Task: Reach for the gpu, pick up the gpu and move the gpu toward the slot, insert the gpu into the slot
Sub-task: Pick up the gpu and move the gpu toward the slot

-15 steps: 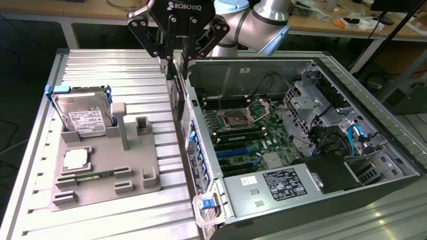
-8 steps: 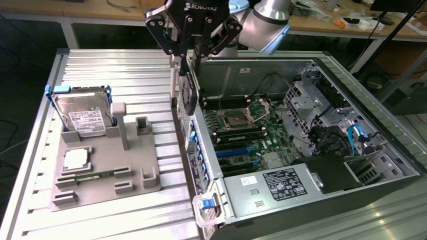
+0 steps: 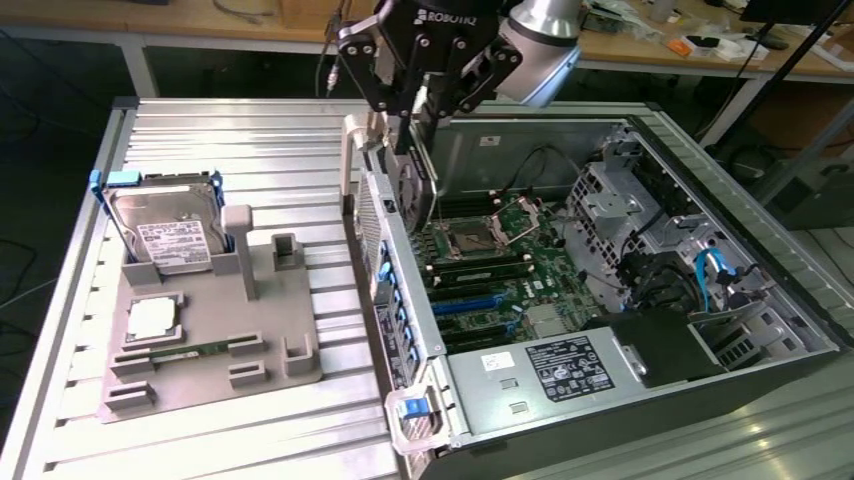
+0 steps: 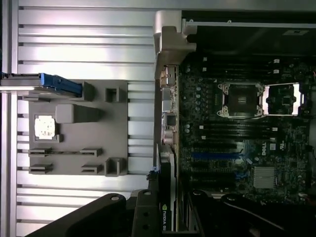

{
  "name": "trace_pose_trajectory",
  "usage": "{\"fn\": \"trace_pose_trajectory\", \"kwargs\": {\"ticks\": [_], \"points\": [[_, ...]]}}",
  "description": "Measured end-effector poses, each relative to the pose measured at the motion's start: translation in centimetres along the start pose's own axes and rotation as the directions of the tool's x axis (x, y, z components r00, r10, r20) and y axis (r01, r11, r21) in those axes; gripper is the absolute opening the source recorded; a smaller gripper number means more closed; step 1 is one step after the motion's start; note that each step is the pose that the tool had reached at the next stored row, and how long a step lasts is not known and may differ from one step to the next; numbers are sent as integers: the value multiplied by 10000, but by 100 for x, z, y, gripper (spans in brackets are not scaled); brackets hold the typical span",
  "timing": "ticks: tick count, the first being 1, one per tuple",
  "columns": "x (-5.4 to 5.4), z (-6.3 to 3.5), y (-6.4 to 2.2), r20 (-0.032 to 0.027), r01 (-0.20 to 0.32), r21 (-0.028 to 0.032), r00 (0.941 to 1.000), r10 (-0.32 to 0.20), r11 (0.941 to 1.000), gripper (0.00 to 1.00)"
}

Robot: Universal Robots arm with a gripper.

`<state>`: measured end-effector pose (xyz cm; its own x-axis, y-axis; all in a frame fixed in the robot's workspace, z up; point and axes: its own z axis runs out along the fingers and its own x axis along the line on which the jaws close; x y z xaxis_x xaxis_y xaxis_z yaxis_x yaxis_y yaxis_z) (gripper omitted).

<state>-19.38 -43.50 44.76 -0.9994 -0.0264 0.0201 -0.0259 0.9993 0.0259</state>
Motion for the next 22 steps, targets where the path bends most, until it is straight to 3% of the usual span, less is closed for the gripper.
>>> {"fn": "trace_pose_trajectory", "kwargs": {"ticks": [2, 15, 19, 22], "points": [[-63, -1, -2, -1, -3, 97, 10000, 3, 10000, 27], [-551, -11, -14, -23, -8, 397, 10000, 9, 9992, 27], [-716, -14, -18, -27, -9, 476, 10000, 11, 9989, 27], [-810, -16, -21, -29, -9, 491, 10000, 11, 9988, 27]]}}
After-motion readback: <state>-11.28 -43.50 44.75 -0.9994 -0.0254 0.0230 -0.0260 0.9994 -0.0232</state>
